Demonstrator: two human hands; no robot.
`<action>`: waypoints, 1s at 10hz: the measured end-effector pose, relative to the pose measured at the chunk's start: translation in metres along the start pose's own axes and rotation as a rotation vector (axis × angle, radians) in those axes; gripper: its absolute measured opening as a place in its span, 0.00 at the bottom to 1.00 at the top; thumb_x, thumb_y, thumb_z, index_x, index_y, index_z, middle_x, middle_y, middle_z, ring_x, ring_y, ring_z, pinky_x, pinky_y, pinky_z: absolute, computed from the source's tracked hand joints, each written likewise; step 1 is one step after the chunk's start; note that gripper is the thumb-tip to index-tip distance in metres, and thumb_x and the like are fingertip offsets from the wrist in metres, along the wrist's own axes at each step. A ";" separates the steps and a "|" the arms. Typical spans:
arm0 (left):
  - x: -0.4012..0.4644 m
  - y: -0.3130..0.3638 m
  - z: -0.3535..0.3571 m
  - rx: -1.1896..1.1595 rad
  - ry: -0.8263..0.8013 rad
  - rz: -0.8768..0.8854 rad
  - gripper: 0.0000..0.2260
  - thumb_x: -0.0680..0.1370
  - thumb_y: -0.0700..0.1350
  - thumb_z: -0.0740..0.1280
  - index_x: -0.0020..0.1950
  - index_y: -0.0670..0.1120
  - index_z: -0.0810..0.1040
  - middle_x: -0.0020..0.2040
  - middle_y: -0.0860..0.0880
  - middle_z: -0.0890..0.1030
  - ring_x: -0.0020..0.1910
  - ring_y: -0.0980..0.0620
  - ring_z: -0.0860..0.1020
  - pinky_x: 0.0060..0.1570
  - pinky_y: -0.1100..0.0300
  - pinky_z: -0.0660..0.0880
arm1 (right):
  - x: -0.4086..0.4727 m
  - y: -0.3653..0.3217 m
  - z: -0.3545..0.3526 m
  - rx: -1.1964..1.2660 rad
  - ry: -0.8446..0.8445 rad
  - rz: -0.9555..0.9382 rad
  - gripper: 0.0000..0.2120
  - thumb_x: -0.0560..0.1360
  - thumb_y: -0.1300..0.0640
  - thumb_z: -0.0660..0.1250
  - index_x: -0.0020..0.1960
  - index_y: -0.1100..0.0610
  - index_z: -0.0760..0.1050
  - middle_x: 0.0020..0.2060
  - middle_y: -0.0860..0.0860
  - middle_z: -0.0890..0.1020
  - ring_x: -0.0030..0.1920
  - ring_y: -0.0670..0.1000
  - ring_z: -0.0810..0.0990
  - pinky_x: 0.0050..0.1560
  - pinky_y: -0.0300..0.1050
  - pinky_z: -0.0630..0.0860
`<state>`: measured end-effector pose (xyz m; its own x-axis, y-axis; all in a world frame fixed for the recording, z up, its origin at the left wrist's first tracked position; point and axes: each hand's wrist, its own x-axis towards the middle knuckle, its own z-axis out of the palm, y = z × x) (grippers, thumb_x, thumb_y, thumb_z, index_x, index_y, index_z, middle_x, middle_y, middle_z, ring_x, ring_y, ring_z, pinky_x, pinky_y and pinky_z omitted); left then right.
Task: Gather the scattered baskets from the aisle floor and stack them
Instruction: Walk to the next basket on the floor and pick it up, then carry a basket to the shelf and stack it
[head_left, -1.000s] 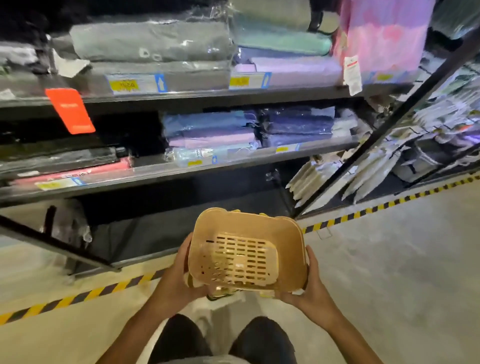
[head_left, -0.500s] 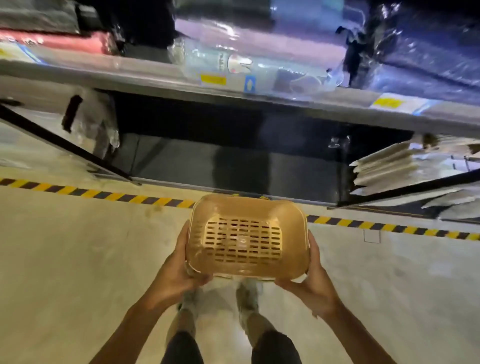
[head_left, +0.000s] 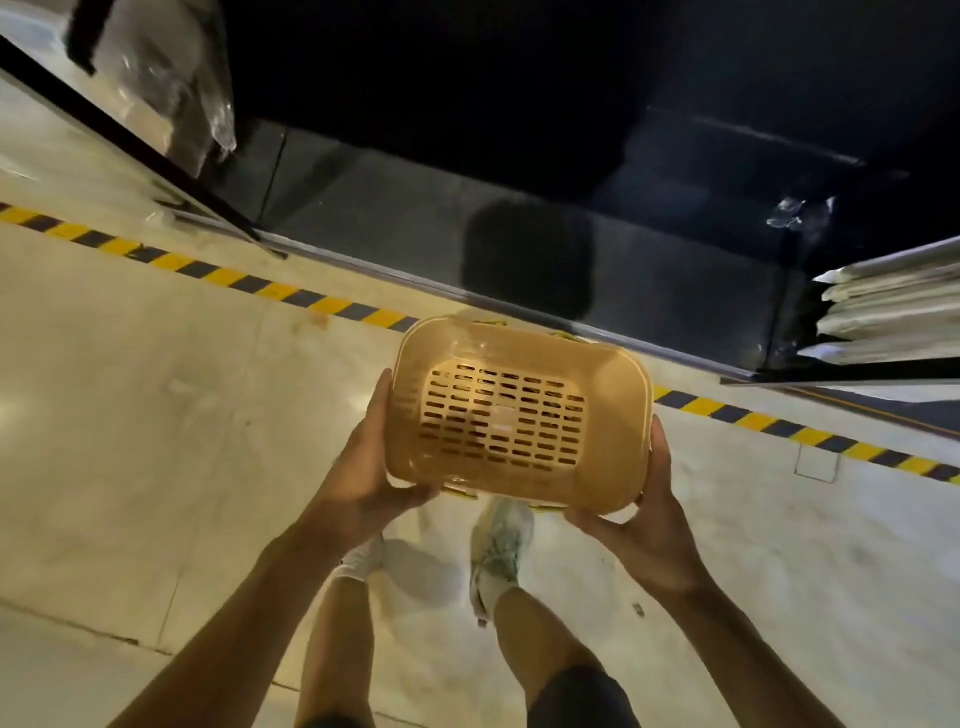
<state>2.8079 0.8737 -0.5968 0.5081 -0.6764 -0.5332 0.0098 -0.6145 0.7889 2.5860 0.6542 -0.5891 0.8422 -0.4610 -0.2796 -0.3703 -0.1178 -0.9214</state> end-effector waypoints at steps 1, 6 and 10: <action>0.009 -0.013 0.010 0.096 0.013 -0.055 0.51 0.68 0.54 0.81 0.80 0.65 0.50 0.75 0.64 0.66 0.74 0.62 0.65 0.71 0.56 0.69 | -0.004 0.018 0.005 0.070 -0.044 0.035 0.40 0.69 0.74 0.73 0.72 0.73 0.52 0.71 0.34 0.72 0.71 0.40 0.72 0.59 0.31 0.76; -0.067 0.018 -0.023 0.349 -0.033 -0.184 0.45 0.74 0.44 0.78 0.83 0.47 0.52 0.83 0.50 0.49 0.82 0.51 0.54 0.77 0.57 0.57 | -0.005 -0.041 -0.018 -0.416 -0.149 0.405 0.36 0.72 0.46 0.77 0.65 0.23 0.57 0.65 0.27 0.68 0.62 0.33 0.72 0.61 0.29 0.73; -0.287 0.053 -0.160 0.419 0.347 -0.317 0.40 0.80 0.56 0.69 0.84 0.48 0.50 0.84 0.47 0.51 0.82 0.46 0.52 0.79 0.55 0.51 | 0.010 -0.283 0.046 -0.847 -0.529 0.079 0.34 0.78 0.50 0.72 0.79 0.49 0.62 0.73 0.49 0.72 0.72 0.54 0.72 0.69 0.48 0.70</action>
<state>2.8006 1.1000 -0.3529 0.7866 -0.3074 -0.5355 -0.0966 -0.9178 0.3850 2.7168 0.7232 -0.3439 0.7929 -0.0688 -0.6054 -0.4165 -0.7865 -0.4561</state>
